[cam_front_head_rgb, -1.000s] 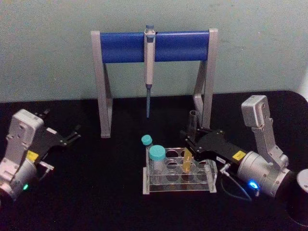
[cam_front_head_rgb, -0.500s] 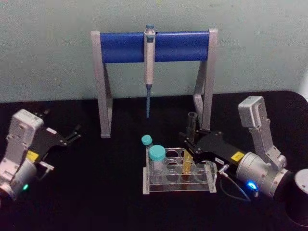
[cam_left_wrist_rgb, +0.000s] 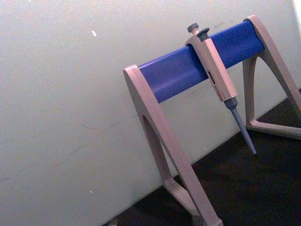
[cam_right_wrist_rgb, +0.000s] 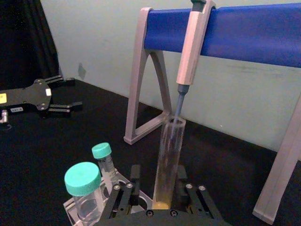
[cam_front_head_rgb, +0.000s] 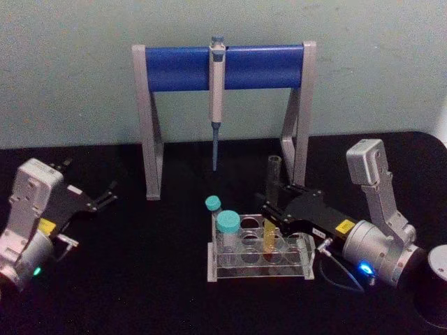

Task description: Pick up the test tube from the test tube rack, shake it, then place it back into the test tube rack.

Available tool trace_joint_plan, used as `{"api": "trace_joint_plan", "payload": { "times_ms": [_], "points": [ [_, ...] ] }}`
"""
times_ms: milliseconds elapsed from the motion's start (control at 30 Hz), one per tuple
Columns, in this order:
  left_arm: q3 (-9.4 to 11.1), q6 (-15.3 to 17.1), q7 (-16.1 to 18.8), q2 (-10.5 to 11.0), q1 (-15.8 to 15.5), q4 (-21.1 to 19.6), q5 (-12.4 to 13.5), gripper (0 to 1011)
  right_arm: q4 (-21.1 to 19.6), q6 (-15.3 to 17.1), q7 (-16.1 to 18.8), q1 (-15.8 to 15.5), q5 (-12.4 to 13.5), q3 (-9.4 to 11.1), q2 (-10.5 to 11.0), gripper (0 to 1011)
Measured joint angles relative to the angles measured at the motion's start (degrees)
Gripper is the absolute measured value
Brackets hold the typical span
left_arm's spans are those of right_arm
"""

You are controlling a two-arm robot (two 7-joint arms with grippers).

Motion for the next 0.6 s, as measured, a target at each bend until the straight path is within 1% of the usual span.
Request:
{"api": "trace_joint_plan", "payload": {
  "times_ms": [33, 67, 167, 267, 433, 500, 600],
  "points": [
    [0.00, 0.00, 0.00, 0.00, 0.00, 0.00, 0.00, 1009, 0.00, -0.01, 0.00, -0.01, 0.01, 0.01, 0.00, 463],
    [0.00, 0.00, 0.00, 0.00, 0.01, 0.00, 0.00, 1010, 0.00, -0.01, 0.00, -0.01, 0.01, 0.01, 0.00, 524],
    [0.00, 0.00, 0.00, 0.00, 0.00, 0.00, 0.00, 1010, 0.00, -0.03, 0.02, -0.02, 0.03, 0.02, 0.00, 585],
    [0.00, 0.00, 0.00, 0.00, 0.00, 0.00, 0.00, 1010, 0.00, -0.05, 0.03, -0.03, 0.05, 0.02, 0.00, 705],
    [0.00, 0.00, 0.00, 0.00, 0.00, 0.00, 0.00, 1010, 0.00, -0.07, 0.05, -0.02, 0.09, 0.02, 0.00, 839],
    [0.00, 0.00, 0.00, 0.00, 0.00, 0.00, 0.00, 1010, 0.00, -0.07, 0.07, -0.03, 0.10, 0.02, 0.00, 907],
    [0.00, 0.00, 0.00, 0.00, 0.00, 0.00, 0.00, 1009, 0.00, -0.07, 0.08, -0.03, 0.11, 0.02, 0.00, 953]
  ]
}}
